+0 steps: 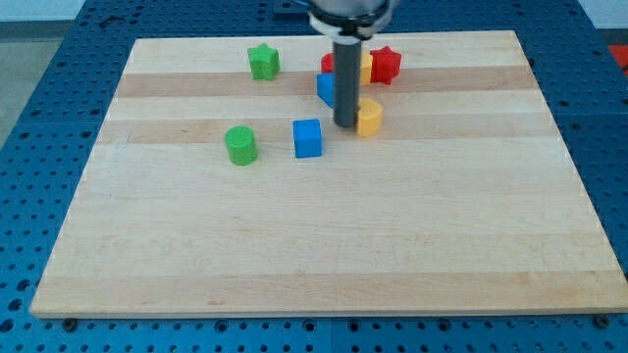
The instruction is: Nudge the blue cube up a bit
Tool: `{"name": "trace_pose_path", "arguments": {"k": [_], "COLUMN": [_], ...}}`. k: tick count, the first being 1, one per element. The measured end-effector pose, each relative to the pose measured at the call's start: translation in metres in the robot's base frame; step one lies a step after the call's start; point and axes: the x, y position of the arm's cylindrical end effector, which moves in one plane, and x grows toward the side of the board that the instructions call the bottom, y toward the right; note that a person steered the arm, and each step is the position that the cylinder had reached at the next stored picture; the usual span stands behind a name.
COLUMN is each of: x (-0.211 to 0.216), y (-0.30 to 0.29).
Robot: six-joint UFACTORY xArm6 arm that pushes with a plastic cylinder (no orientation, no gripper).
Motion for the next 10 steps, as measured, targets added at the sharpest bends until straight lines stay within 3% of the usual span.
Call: {"name": "trace_pose_path", "arguments": {"k": [2,3,5,6,8,9,10], "x": [0.006,0.055,0.111,0.114,0.054,0.058,0.116], "y": [0.028,0.012,-0.028,-0.039,-0.043,-0.041,-0.040]}}
